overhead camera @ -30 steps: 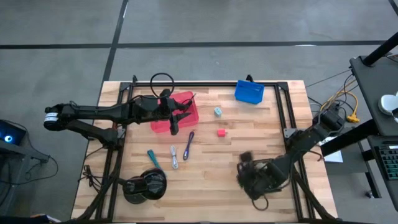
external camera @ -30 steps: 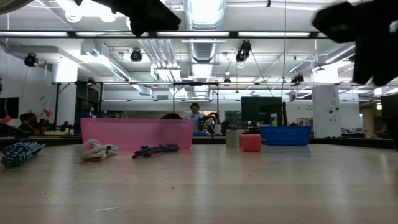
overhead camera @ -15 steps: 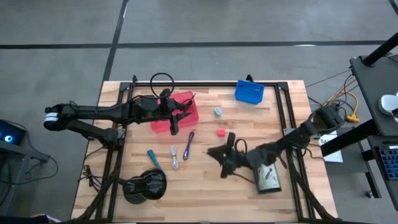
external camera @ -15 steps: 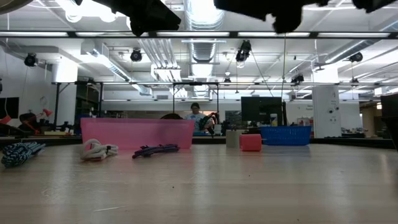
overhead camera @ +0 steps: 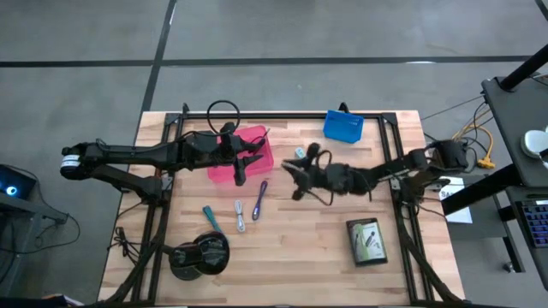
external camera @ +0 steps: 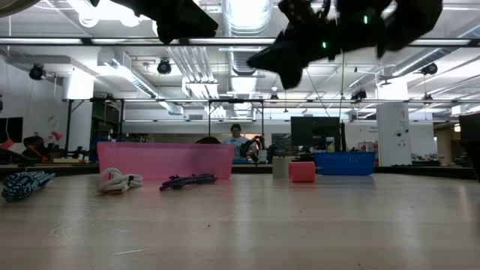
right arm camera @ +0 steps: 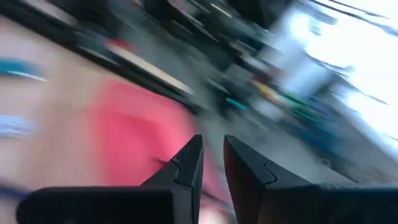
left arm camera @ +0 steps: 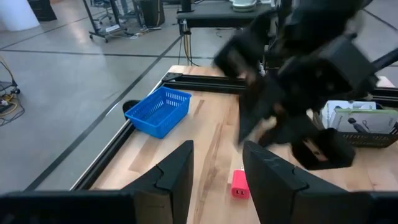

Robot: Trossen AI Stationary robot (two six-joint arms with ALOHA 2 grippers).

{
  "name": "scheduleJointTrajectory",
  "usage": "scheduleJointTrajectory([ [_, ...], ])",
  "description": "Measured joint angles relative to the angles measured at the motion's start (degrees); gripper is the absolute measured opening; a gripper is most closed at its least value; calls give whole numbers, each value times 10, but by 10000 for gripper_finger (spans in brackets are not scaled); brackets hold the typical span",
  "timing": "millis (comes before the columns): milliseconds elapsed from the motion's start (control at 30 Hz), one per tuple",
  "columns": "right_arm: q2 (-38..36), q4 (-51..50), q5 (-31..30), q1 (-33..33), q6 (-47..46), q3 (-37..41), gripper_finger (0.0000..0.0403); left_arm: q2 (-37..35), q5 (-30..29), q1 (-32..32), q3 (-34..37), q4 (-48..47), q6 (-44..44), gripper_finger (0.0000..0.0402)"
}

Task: Pick and place items into bin
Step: Put the pink charger adaptor into the blue bin

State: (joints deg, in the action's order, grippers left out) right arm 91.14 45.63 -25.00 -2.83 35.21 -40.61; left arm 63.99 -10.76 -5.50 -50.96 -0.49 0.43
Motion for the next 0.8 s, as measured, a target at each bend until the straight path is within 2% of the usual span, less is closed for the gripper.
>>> scheduleJointTrajectory([
  [133, -2, 67, 352, 121, -132, 37, 52, 0, 0, 0, 4, 0, 0, 124],
  [200, -3, 69, 444, 178, -210, 41, 52, 0, 0, 0, 5, -1, 0, 124],
  [267, -3, 59, 458, 215, -287, 43, 52, 0, 0, 0, 6, 0, -1, 124],
  [367, -3, 27, 438, 245, -343, 44, 52, 1, 0, 0, 5, 0, -1, 124],
  [500, -3, 6, 426, 257, -344, 44, 52, 1, 0, 0, 5, 0, -1, 124],
  [633, -3, 6, 431, 254, -306, 44, 52, 1, 0, 0, 5, 1, -1, 124],
  [800, -4, 38, 429, 256, -292, 44, 52, 5, 0, 0, 0, 1, -1, 124],
])
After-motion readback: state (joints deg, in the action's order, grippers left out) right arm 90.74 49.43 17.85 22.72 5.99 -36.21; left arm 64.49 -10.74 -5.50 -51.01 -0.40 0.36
